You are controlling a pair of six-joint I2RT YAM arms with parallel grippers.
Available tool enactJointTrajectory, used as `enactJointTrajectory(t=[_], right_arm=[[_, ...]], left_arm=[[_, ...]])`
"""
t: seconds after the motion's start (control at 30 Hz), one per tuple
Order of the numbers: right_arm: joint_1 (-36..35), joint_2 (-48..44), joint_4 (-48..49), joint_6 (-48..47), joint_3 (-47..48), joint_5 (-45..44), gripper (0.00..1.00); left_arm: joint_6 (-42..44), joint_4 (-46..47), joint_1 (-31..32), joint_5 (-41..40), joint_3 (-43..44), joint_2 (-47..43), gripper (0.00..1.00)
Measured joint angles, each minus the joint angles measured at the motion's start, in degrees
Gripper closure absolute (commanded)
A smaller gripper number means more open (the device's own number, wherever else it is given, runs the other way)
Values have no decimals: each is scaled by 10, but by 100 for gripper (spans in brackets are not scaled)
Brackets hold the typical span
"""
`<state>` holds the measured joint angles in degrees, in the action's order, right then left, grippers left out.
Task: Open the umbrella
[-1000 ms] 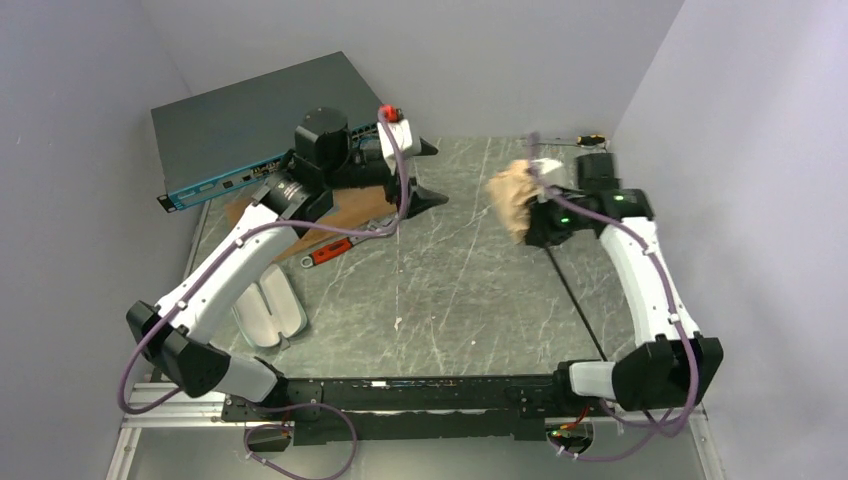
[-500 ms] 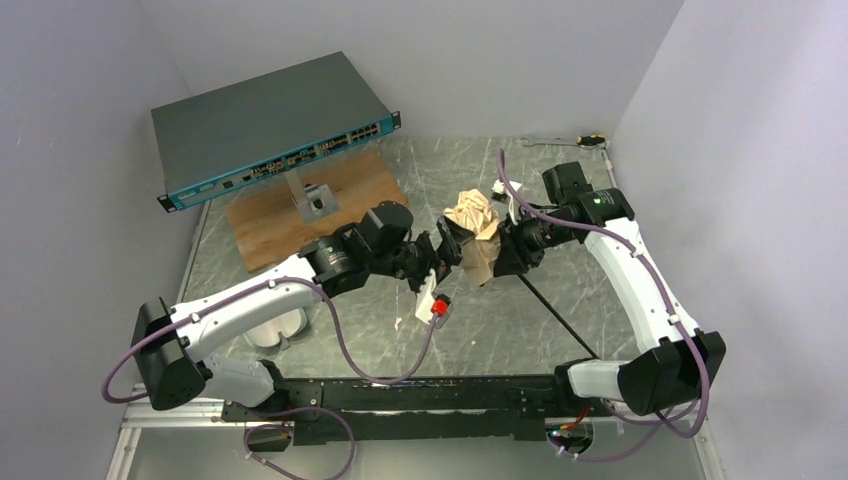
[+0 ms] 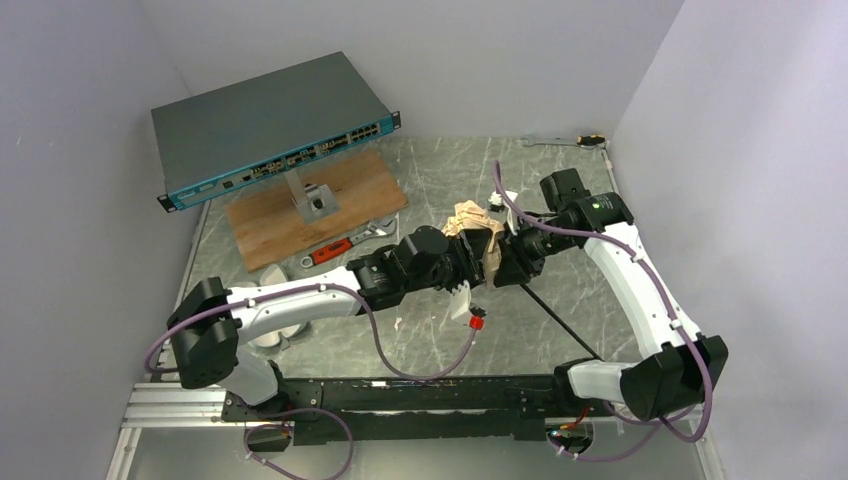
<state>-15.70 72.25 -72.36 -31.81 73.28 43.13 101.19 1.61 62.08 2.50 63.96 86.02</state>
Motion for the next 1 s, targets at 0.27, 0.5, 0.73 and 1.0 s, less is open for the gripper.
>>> enactJointTrajectory(t=[0.27, 0.5, 0.73, 1.0], right_arm=[[5, -80, 107, 74, 1, -40, 6], [14, -169, 266, 185, 94, -104, 1], [56, -185, 327, 301, 135, -140, 1], [78, -248, 364, 423, 67, -185, 1]], left_arm=[[-10, 4, 1, -92, 1, 12, 100], [-129, -155, -43, -164, 35, 76, 100], [-443, -427, -139, -39, 393, 206, 100], [-726, -403, -207, 179, 444, 184, 100]])
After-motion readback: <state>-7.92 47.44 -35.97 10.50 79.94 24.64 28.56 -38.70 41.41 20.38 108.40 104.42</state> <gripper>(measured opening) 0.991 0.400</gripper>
